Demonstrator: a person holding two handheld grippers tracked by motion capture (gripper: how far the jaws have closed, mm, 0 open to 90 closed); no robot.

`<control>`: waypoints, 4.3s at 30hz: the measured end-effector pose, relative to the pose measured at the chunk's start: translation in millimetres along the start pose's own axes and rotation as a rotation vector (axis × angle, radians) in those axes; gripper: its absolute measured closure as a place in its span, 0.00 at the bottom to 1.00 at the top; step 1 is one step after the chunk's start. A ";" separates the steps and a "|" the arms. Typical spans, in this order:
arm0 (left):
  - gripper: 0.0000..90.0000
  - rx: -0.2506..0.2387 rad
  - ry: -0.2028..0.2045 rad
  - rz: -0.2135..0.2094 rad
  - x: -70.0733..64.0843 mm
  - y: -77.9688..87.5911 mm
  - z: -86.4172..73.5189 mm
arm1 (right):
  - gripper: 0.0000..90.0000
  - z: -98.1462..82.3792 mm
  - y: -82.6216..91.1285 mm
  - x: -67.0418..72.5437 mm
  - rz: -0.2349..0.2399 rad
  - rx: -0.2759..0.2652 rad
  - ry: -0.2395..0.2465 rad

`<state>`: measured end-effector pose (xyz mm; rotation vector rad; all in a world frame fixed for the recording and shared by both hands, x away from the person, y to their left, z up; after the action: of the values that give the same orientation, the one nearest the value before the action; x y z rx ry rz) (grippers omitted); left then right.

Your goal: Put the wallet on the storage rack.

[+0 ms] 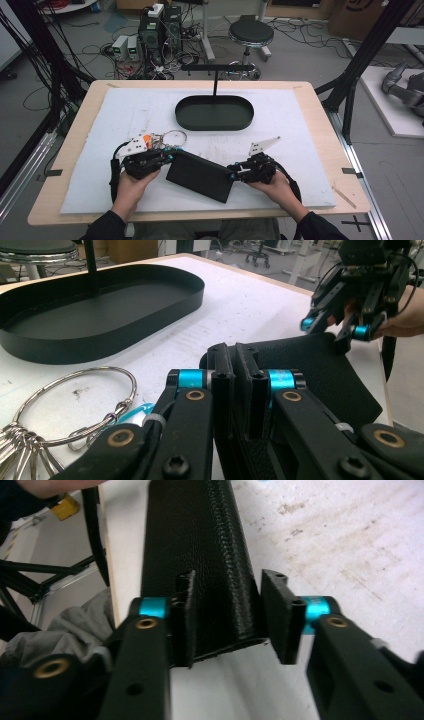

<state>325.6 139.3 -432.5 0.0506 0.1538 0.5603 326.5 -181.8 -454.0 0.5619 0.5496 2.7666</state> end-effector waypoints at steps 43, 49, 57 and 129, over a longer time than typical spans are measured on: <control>0.82 0.175 -0.032 -0.290 -22.0 -50.2 -18.0 | 0.68 25.3 60.2 -9.3 0.036 -0.048 0.295; 0.83 0.107 -0.004 -0.291 -20.3 -44.1 -12.9 | 0.50 25.7 69.9 -21.8 -0.016 -0.129 0.227; 0.84 -0.019 0.003 -0.302 -21.4 -31.8 4.5 | 0.38 23.6 69.2 -28.6 -0.049 -0.165 0.160; 0.29 -0.046 -0.004 0.125 -16.1 24.0 2.3 | 0.85 86.6 55.6 -68.9 -0.320 -0.426 0.207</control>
<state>299.9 151.1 -425.9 0.0163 0.1344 0.6884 414.2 -227.1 -379.1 0.0818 0.0677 2.5323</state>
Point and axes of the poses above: each handheld gripper's, and its own axes: y roughly backward along the jaws, z roughly out of its top, x roughly to its left, the point moved 4 cm from there along -y, roughly forward along the jaws, and after that the axes turned 11 degrees about -x, right-handed, at the moved point
